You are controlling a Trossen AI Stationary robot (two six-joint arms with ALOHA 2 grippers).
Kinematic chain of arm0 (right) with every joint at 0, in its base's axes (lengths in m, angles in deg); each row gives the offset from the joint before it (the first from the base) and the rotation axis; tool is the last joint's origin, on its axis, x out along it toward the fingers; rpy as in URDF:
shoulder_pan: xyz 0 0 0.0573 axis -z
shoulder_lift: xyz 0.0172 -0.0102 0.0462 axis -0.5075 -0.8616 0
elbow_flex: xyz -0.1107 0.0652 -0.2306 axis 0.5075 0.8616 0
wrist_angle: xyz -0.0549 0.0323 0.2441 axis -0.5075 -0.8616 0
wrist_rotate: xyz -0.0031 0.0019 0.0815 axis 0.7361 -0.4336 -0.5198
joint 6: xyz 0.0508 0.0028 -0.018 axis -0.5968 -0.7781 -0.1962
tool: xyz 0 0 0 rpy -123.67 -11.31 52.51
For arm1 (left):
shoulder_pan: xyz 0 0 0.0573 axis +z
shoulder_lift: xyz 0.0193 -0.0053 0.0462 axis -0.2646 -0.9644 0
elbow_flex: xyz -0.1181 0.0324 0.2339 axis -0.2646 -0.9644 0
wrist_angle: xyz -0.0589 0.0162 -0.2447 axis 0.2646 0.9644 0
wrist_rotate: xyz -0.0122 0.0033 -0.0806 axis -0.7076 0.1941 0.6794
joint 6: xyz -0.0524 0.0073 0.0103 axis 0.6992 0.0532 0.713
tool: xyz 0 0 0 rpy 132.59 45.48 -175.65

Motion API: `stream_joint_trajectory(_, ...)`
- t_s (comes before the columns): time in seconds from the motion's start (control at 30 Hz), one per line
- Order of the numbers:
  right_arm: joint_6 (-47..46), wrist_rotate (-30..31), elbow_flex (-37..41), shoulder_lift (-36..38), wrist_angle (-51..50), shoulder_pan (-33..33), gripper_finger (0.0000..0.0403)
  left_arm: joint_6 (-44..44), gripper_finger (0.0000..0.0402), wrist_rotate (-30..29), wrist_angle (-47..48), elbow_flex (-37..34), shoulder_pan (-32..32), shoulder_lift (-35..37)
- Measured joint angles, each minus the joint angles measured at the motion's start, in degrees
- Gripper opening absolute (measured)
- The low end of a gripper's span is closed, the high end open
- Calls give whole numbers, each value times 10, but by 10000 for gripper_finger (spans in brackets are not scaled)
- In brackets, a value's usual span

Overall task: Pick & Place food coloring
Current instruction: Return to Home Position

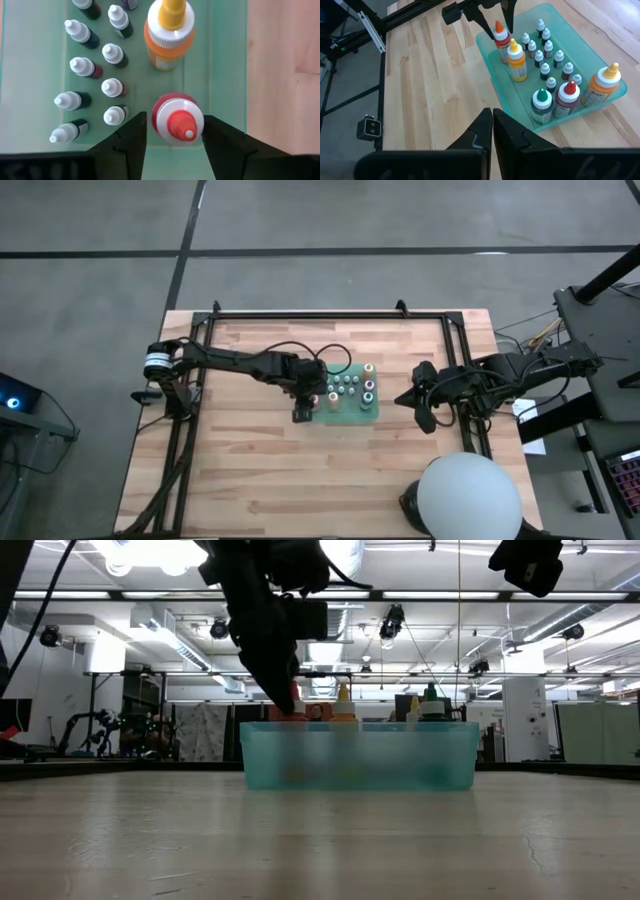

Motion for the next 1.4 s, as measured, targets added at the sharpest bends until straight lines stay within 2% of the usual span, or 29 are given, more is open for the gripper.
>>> stream_joint_trajectory(0.47, 4, 0, 0, 0, 0, 0, 8, -9, 161, -2, 57, 53, 0, 0)
stream_joint_trajectory(0.8, 6, 0, 0, 0, 0, 0, 8, 21, 161, -4, 190, 157, -3, 0)
stream_joint_trajectory(1.03, 6, 0, 0, 0, 0, 0, 8, 46, 157, -4, 223, 207, -4, 1)
stream_joint_trajectory(1.17, 6, 0, 0, 0, 0, 0, 8, 47, 121, -3, 223, 221, -5, 3)
stream_joint_trajectory(1.4, 2, -2, 0, 0, 1, 0, 8, 42, 13, -2, 210, 230, -5, 10)
